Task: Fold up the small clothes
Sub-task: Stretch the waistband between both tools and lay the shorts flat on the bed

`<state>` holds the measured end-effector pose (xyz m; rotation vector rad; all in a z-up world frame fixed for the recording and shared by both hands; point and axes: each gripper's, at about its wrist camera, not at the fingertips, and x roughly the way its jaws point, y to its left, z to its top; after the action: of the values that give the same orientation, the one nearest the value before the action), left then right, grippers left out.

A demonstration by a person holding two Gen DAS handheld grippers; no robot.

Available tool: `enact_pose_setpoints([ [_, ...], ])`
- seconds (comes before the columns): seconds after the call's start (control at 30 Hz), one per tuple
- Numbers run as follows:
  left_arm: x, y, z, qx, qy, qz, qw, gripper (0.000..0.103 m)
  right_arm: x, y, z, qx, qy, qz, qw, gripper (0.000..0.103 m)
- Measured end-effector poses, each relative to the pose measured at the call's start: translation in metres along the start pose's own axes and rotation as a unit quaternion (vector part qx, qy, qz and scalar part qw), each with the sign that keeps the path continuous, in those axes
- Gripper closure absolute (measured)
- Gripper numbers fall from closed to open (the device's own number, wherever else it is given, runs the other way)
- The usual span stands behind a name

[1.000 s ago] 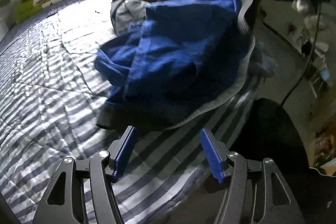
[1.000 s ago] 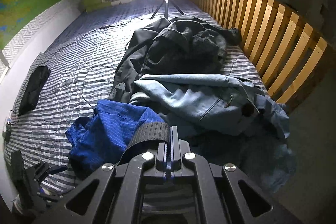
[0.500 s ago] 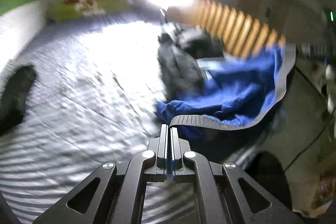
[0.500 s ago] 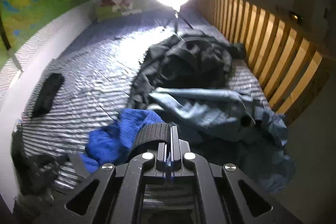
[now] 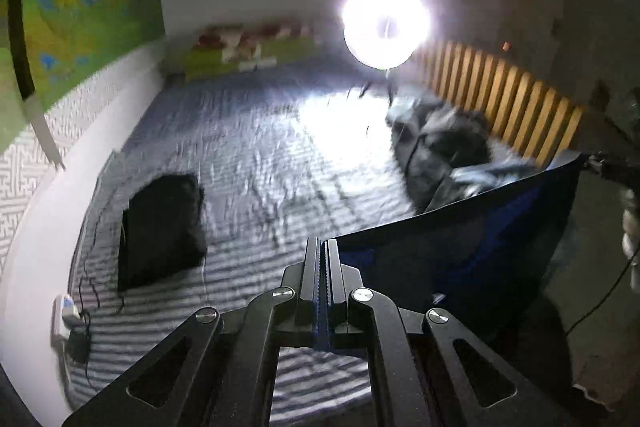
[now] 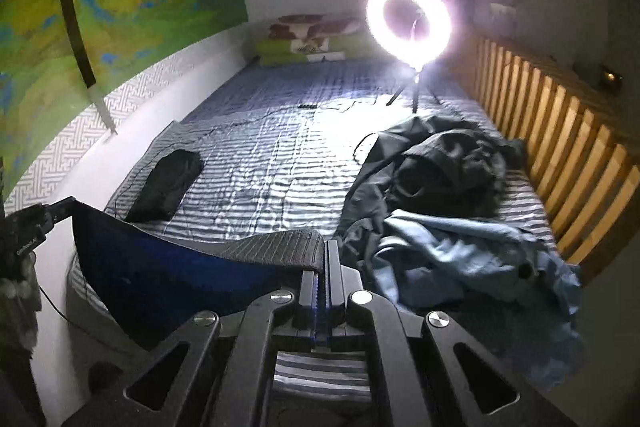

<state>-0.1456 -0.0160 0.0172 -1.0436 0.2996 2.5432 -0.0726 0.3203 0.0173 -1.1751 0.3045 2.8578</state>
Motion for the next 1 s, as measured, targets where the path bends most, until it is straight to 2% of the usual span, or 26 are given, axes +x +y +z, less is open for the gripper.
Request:
enact_pose_setpoints([
  [0.13,0.081,-0.009,-0.012,0.013,0.067,0.013,0.9976,0.102,0.059,-0.007,-0.014,0.011,0.053,-0.017,0.998,0.101],
  [0.3,0.201,-0.025,-0.022,0.011,0.143,-0.008,0.9896,0.101,0.136,-0.043,-0.031,0.053,0.121,-0.045,0.990,0.101],
  [0.4,0.254,-0.029,-0.025,-0.009,0.181,-0.026,0.9831,0.097,0.166,-0.060,-0.036,0.064,0.143,-0.066,0.985,0.101],
  [0.43,0.264,-0.028,-0.025,-0.019,0.187,-0.031,0.9816,0.086,0.175,-0.066,-0.038,0.066,0.151,-0.071,0.984,0.101],
  [0.53,0.272,-0.015,-0.024,-0.046,0.180,-0.034,0.9820,0.065,0.193,-0.081,-0.041,0.077,0.166,-0.076,0.980,0.101],
  [0.63,0.254,-0.004,-0.031,-0.052,0.177,-0.035,0.9821,0.060,0.205,-0.088,-0.043,0.076,0.173,-0.076,0.979,0.101],
  [0.7,0.238,-0.002,-0.043,-0.070,0.182,-0.053,0.9793,0.054,0.209,-0.088,-0.045,0.068,0.176,-0.075,0.979,0.101],
  [0.87,0.236,-0.033,-0.077,-0.078,0.226,-0.077,0.9679,0.053,0.209,-0.083,-0.045,0.055,0.175,-0.074,0.980,0.101],
  [0.93,0.245,-0.041,-0.082,-0.079,0.232,-0.064,0.9673,0.053,0.209,-0.081,-0.043,0.052,0.173,-0.074,0.981,0.101],
  [1.0,0.257,-0.040,-0.086,-0.103,0.238,-0.057,0.9640,0.053,0.206,-0.080,-0.042,0.048,0.171,-0.073,0.981,0.101],
])
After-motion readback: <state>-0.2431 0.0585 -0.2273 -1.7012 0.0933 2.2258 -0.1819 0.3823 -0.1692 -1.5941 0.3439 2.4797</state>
